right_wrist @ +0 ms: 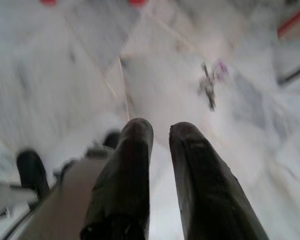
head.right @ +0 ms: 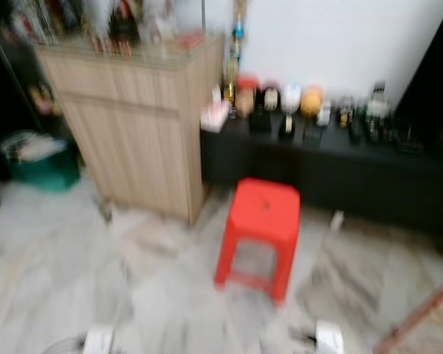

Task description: Hang keys on a hook

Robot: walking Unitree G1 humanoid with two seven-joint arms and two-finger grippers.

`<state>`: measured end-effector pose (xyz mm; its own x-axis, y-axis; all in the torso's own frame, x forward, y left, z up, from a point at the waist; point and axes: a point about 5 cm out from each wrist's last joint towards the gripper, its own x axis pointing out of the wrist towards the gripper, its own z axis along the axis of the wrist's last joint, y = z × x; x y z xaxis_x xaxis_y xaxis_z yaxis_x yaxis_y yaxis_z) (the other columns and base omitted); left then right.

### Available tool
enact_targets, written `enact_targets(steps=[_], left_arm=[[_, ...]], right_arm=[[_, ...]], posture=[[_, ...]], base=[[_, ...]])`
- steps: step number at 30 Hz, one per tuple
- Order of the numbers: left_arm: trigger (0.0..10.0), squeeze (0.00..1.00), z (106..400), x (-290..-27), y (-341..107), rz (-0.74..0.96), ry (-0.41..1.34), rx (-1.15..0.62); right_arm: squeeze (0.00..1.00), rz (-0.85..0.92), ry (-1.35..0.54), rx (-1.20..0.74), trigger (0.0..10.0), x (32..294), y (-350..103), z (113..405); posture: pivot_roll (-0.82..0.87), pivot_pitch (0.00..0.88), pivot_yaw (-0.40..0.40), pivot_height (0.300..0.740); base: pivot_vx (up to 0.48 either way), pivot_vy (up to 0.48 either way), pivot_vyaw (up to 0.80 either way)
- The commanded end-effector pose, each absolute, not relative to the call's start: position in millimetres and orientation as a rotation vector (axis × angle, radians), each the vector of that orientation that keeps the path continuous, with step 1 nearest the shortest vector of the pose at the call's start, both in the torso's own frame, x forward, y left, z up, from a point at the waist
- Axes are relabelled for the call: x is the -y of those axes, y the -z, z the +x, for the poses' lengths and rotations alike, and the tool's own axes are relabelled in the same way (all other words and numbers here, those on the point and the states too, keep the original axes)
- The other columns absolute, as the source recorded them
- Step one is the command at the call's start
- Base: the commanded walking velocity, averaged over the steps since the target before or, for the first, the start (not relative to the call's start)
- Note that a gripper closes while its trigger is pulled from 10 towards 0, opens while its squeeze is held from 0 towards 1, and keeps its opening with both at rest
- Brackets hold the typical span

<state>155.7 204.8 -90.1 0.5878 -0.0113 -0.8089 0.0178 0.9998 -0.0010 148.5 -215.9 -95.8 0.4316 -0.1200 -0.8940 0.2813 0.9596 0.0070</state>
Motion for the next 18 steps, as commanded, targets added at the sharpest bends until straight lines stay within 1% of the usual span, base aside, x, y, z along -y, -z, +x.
enact_targets(steps=[1, 4, 6, 17, 18], left_arm=[[10.0, 0.0, 145, -205, 95, 0.023, 0.03, -0.987], [10.0, 0.0, 143, -205, 96, 0.023, 0.027, -0.993], [10.0, 0.0, 142, -203, 97, 0.025, 0.029, -1.004], [10.0, 0.0, 137, -199, 100, 0.023, 0.028, -1.035], [10.0, 0.0, 136, -200, 100, 0.029, 0.023, -1.043]], right_arm=[[0.0, 0.162, 0.259, -1.095, 10.0, 219, 95, 149], [0.0, 0.161, 0.26, -1.097, 10.0, 220, 95, 149], [0.0, 0.129, 0.233, -1.11, 10.0, 222, 95, 148], [0.0, 0.157, 0.269, -1.106, 10.0, 229, 94, 145], [0.0, 0.165, 0.277, -1.103, 10.0, 229, 94, 146]], posture=[[0.01, 0.0, -0.077, 0.74], [0.01, 0.0, -0.077, 0.74], [0.01, 0.0, -0.079, 0.74], [0.01, 0.0, -0.08, 0.74], [0.01, 0.0, -0.079, 0.74]], base=[[-0.3, 0.0, 0.0], [-0.304, 0.0, 0.0], [-0.304, 0.0, 0.0], [-0.302, 0.0, 0.0], [0.0, 0.0, 0.0]])
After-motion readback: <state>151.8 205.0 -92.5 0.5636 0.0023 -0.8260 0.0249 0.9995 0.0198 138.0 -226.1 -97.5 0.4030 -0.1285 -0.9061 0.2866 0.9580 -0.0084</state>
